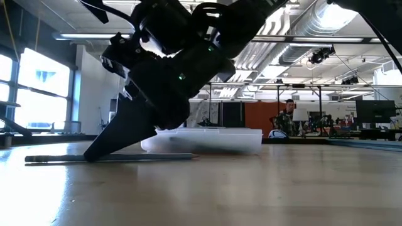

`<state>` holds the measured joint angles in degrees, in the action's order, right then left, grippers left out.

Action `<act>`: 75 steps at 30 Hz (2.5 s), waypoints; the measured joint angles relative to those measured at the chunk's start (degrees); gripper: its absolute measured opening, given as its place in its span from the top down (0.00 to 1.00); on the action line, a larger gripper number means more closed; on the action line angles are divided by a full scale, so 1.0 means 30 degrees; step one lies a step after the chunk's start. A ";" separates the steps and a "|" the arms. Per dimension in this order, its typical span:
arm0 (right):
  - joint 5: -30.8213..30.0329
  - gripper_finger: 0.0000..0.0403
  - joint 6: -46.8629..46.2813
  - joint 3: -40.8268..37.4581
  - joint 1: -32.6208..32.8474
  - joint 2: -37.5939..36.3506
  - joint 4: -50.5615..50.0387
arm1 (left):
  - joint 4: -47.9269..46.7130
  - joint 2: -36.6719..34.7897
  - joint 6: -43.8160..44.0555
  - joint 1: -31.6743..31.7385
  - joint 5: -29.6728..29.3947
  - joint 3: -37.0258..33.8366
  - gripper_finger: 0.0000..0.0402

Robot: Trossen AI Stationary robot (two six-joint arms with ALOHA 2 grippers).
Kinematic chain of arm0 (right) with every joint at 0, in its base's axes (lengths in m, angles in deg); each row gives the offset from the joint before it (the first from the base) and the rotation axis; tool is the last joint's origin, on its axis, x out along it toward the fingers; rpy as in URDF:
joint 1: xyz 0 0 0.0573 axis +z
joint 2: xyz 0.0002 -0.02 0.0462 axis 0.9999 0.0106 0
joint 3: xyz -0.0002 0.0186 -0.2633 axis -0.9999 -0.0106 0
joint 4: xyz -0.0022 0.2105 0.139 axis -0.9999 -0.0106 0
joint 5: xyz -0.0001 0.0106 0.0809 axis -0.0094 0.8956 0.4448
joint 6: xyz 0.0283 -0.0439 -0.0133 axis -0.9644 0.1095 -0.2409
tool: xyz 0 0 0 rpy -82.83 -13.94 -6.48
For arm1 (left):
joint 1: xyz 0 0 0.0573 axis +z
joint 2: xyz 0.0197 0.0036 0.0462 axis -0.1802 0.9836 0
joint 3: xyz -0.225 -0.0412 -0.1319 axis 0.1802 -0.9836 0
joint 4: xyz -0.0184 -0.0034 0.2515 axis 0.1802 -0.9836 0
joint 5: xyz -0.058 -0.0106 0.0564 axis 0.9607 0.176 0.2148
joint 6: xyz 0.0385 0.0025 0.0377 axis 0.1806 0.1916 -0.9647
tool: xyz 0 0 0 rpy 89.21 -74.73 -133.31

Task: Pick & place school supplies into a supply box
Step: Put the blue pencil into the black supply box, then close the lid of the black supply box

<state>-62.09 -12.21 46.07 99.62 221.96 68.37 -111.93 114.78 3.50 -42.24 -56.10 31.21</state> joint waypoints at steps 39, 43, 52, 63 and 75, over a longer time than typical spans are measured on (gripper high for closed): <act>-0.8555 0.99 -0.1348 -0.5441 -0.2907 -0.7018 -0.3451 | 0.0100 0.0007 0.2506 0.0000 0.0029 0.0015 0.64; -0.8397 0.99 -0.1300 -0.7040 -0.3090 -0.7031 -0.0709 | 0.0148 0.0011 0.2514 0.0000 0.0087 0.0015 0.64; -0.8211 0.87 -0.1690 -0.7497 -0.3069 -0.7247 -0.0461 | 0.0171 0.0007 0.2983 0.0000 0.0080 0.0015 0.64; -0.9028 0.63 0.0096 -0.7519 -0.2622 -1.0182 -0.1959 | 0.0681 0.0007 0.3526 0.0122 -0.1682 0.0015 0.64; -1.3315 0.63 -0.0054 -0.7495 -0.4523 -1.5442 -0.7649 | 0.1807 0.0640 0.3455 0.4752 -0.0891 0.0017 0.64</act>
<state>-102.04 -12.37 23.59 86.05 175.63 45.42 -106.51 116.70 13.86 -27.98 -58.78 31.26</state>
